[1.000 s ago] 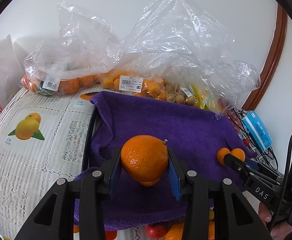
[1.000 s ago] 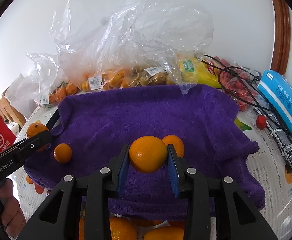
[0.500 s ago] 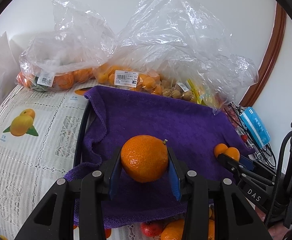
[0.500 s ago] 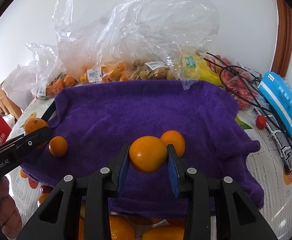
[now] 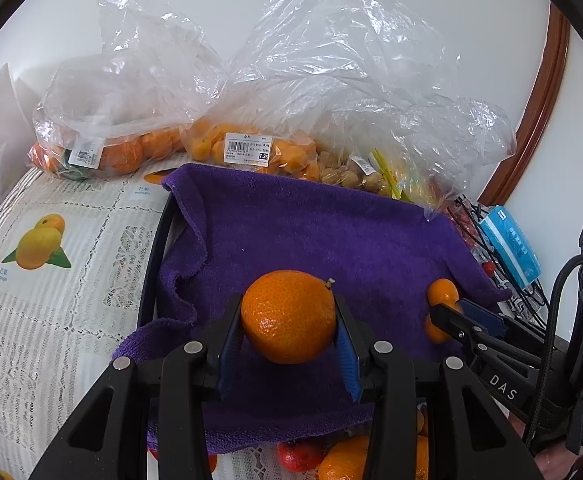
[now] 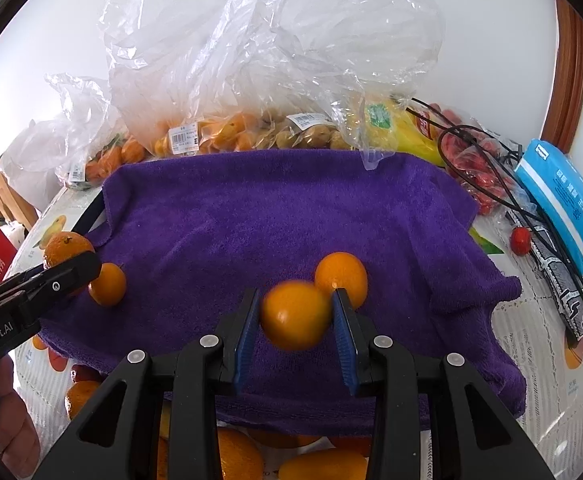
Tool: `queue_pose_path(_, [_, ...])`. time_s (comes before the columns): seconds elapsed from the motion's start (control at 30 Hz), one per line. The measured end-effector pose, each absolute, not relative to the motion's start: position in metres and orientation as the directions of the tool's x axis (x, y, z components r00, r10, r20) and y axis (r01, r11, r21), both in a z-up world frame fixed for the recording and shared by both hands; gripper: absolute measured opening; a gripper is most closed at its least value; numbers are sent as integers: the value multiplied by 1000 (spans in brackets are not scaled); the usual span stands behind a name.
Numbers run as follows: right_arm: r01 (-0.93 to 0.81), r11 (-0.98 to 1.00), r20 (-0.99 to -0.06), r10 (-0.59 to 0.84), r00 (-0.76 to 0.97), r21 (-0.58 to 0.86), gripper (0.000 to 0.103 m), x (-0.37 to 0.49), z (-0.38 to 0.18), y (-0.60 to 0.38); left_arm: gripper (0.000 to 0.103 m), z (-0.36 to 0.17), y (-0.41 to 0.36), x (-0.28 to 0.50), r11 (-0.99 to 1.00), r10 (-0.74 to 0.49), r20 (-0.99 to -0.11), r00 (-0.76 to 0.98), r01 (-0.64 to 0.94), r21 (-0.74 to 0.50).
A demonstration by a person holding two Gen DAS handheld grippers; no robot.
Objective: Organize fruits
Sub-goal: 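Open the right gripper to set its orange on the towel while the left gripper holds the large orange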
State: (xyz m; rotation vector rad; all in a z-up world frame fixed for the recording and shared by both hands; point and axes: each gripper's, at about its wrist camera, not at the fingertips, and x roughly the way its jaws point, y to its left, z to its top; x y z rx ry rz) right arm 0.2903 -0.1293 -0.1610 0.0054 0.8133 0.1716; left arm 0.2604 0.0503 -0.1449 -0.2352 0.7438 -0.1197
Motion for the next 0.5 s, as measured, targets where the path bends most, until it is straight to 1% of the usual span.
queue_pose_path(0.3, [-155,985,-716,161,679,75,36,289,-159,-131,40,-145,50,261,967,-192,-658,728,28,-252])
queue_pose_path(0.5, [-142,986,-689,165,706,91,36,284,-151,-137,40,-145,48,260,967,-194,-658,728,30,-252])
